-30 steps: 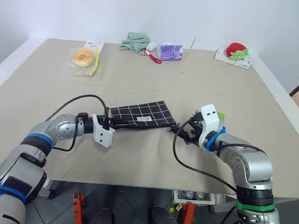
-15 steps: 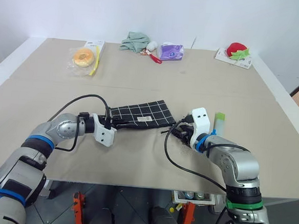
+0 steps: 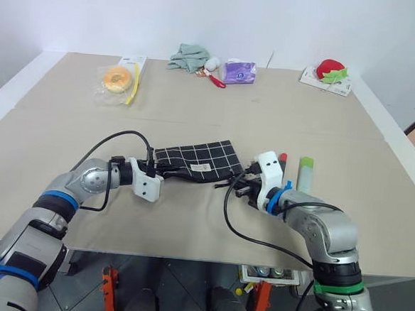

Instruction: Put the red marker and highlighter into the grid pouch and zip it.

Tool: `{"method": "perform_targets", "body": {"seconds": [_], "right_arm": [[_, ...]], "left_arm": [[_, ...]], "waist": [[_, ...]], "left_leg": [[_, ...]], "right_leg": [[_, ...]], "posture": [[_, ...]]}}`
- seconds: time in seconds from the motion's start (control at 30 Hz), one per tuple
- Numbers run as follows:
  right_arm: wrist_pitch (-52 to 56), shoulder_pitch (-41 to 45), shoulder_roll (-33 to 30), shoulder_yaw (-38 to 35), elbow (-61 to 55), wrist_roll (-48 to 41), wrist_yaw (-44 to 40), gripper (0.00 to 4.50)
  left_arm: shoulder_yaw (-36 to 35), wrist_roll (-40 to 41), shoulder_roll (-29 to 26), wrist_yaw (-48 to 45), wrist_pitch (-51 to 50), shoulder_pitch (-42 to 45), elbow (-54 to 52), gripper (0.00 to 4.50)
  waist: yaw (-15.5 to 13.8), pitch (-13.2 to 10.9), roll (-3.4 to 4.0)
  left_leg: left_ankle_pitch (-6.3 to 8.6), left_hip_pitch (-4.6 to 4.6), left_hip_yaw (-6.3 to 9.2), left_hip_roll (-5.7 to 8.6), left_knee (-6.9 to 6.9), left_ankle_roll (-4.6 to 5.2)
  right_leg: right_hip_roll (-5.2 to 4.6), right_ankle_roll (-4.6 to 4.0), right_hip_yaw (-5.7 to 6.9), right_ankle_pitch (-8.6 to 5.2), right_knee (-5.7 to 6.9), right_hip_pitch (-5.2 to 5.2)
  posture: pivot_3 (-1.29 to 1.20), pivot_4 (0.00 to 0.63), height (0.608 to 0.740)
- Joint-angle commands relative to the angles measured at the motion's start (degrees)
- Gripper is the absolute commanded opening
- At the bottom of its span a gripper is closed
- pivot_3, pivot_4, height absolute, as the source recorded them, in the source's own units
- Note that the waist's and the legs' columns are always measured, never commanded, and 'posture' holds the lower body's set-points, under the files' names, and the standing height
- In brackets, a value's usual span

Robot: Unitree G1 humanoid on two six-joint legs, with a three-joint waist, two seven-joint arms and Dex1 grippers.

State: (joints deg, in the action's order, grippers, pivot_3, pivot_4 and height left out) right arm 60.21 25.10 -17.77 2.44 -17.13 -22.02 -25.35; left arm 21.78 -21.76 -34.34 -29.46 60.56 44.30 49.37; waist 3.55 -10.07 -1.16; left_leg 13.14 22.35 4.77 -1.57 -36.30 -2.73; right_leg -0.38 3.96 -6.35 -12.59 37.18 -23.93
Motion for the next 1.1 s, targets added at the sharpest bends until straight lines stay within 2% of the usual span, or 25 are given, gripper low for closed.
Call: {"method": "perform_targets", "body": {"seconds": [0.03, 0.23, 0.4, 0.7, 1.1], "right_arm": [[-1.0, 1.2, 1.9, 1.7, -3.1, -2.1, -0.9, 0.06], [-0.7, 1.8, 2.6, 4.5, -2.6, -1.6, -1.4, 0.06], [-2.3, 0.7, -0.5, 5.9, -0.8, 0.6, -1.7, 0.06], [-2.0, -1.5, -6.1, 5.3, -2.9, -0.3, -4.3, 0.06], [-2.4, -0.5, -2.9, 8.3, -3.8, -0.5, -3.8, 0.06]], "left_arm": [[0.0, 2.6, 1.9, -1.9, -1.7, -1.4, -2.5, 0.0], [-1.4, 6.2, 3.4, -4.4, -4.6, -3.0, -5.9, 0.0], [-3.5, 10.5, 3.7, -6.2, -7.5, -3.4, -8.6, 0.0], [-5.4, 12.5, 3.4, -8.1, -9.3, -3.9, -9.7, 0.0], [-7.3, 15.1, 4.4, -9.0, -11.8, -4.3, -11.1, 0.0]], "waist": [[0.0, 0.0, 0.0], [0.0, 0.0, 0.0], [0.1, 0.0, -0.01], [0.6, 0.0, -0.02], [0.8, 0.0, -0.03]], "left_leg": [[0.0, 0.0, 0.0, 0.0, -0.01, 0.0], [0.0, 0.0, 0.01, -0.01, -0.02, 0.0], [0.0, 0.02, 0.01, -0.01, -0.02, 0.0], [0.0, 0.09, 0.01, -0.02, -0.02, 0.0], [0.0, 0.09, 0.03, -0.03, -0.01, 0.0]], "right_leg": [[0.0, -0.01, 0.0, 0.0, 0.0, 0.0], [0.01, -0.02, 0.0, 0.02, 0.0, 0.0], [0.02, -0.02, 0.01, 0.02, 0.0, -0.03], [0.02, -0.02, 0.01, 0.02, 0.0, -0.1], [0.04, -0.05, 0.01, 0.02, 0.0, -0.12]], "posture": [[0.0, 0.15, 0.739], [0.0, 0.15, 0.739], [0.0, 0.15, 0.739], [0.0, 0.15, 0.739], [0.0, 0.15, 0.739]]}}
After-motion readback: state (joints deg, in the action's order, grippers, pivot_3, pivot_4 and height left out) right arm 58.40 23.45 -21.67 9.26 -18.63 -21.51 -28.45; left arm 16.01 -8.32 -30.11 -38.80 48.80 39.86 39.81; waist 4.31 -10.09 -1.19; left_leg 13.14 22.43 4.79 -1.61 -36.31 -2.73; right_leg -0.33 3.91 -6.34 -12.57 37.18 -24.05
